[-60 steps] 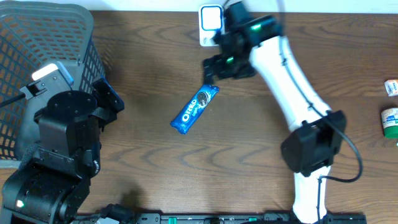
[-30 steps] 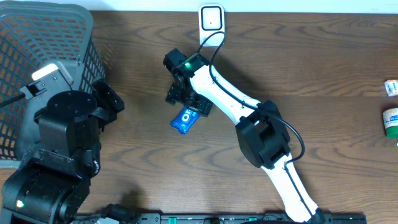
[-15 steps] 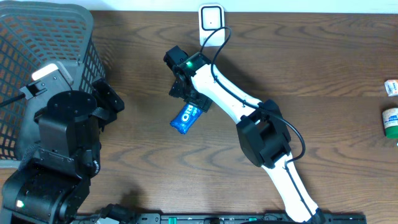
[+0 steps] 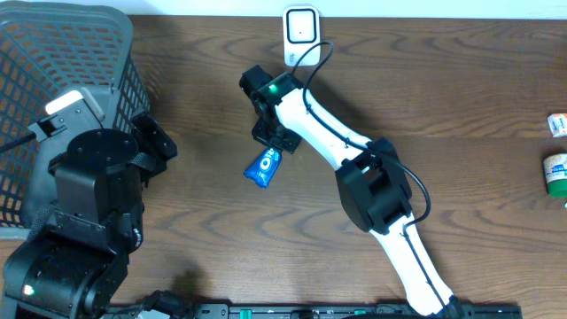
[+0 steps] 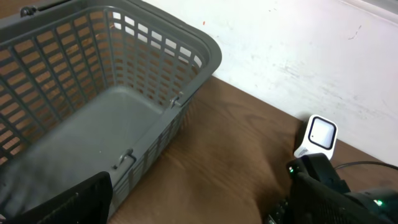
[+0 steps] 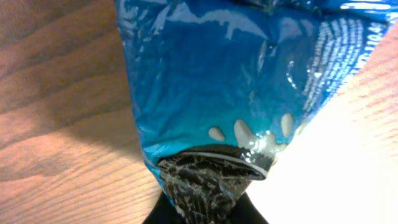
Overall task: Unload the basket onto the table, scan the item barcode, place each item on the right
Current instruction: 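Reach the right gripper to the blue Oreo pack and grasp its end, then lift the Oreo pack and hold it at the scanner with the right gripper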
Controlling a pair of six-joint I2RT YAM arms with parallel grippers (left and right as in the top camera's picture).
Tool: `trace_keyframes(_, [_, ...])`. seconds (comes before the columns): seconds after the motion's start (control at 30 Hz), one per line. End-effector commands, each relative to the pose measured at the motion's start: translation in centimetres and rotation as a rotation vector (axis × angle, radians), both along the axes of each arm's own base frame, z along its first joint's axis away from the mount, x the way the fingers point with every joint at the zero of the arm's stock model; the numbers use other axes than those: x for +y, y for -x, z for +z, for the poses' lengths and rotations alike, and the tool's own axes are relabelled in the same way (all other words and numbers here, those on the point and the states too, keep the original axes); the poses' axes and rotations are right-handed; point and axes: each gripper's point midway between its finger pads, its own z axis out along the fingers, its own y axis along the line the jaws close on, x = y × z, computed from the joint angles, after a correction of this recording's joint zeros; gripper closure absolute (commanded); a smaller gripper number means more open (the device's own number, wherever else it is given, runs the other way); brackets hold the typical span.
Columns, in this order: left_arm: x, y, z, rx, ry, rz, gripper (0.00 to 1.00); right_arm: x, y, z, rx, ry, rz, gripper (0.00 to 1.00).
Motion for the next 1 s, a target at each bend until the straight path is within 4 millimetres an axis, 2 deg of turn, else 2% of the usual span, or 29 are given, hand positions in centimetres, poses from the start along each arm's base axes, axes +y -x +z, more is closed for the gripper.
trace_keyframes(0.0, [0.3, 0.1, 0.2, 0.0, -0.018, 0.009, 0.08, 0.5, -0.1, -2.5, 0.056, -0.103, 0.196, 0.99])
trace_keyframes(0.1, [0.3, 0.1, 0.2, 0.0, -0.017, 0.008, 0.09, 1.4, -0.6, 0.3, 0.018, -0.233, 0.374, 0.99])
trace_keyframes(0.2, [0.3, 0.1, 0.2, 0.0, -0.018, 0.009, 0.09, 3.3, 0.0, 4.8, -0.033, -0.506, 0.626, 0.99])
trace_keyframes(0.27, [0.3, 0.1, 0.2, 0.0, -0.018, 0.009, 0.09, 5.1, 1.7, 9.6, -0.124, -0.836, 0.894, 0.99])
trace_keyframes(0.3, [0.3, 0.1, 0.2, 0.0, -0.018, 0.009, 0.09, 5.1, 2.7, 12.1, -0.186, -0.995, 1.006, 0.99])
trace_keyframes(0.33, [0.3, 0.1, 0.2, 0.0, -0.018, 0.009, 0.09, 3.9, 3.7, 14.3, -0.282, -1.141, 1.13, 0.99])
trace_keyframes(0.47, [0.3, 0.1, 0.2, 0.0, -0.018, 0.009, 0.09, 1.3, 4.3, 14.9, -0.514, -1.207, 1.375, 0.99])
trace_keyframes(0.5, [0.3, 0.1, 0.2, 0.0, -0.018, 0.009, 0.09, 0.7, 4.1, 16.0, -0.692, -1.253, 1.462, 0.99])
trace_keyframes(0.67, [0.3, 0.1, 0.2, 0.0, -0.018, 0.009, 0.09, -0.1, 1.9, 20.0, -1.099, -1.357, 1.436, 0.99])
trace_keyframes(0.97, [0.3, 0.1, 0.2, 0.0, -0.018, 0.009, 0.09, 0.3, 0.7, 19.8, -1.276, -1.287, 1.563, 0.99])
